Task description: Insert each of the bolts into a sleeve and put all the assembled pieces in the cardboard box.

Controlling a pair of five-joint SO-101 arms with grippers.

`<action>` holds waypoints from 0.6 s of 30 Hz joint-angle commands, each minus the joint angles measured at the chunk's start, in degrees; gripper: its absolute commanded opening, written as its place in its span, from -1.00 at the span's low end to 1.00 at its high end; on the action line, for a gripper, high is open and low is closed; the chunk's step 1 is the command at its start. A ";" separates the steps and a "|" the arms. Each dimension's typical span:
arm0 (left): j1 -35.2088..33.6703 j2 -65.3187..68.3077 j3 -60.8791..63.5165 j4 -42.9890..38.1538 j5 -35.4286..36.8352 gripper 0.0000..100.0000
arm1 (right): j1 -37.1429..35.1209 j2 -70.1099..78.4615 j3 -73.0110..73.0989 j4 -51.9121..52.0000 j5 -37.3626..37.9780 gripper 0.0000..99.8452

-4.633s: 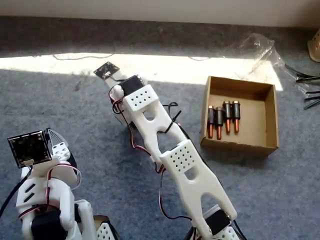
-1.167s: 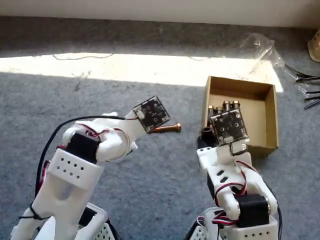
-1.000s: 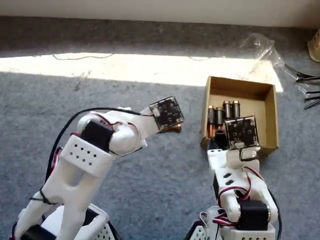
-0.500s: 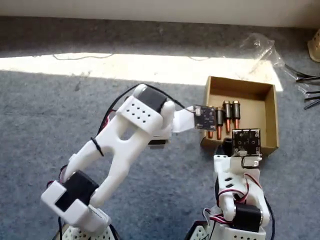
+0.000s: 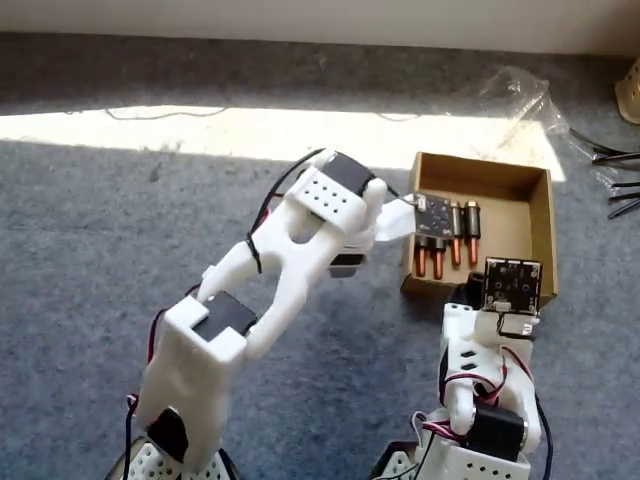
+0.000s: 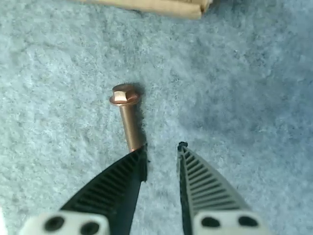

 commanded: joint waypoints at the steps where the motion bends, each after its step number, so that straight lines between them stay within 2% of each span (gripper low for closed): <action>1: 0.57 4.35 -7.34 0.62 -0.18 -0.78 | 0.84 -0.48 -0.66 -1.89 -0.53 -0.99; 12: 0.22 14.55 -18.95 0.44 -0.18 -0.78 | 0.84 -0.48 -0.66 -1.71 -0.53 -0.99; 18: 0.04 16.92 -20.88 0.26 -0.35 -0.78 | 0.84 -0.48 -0.66 -1.71 -0.53 -0.99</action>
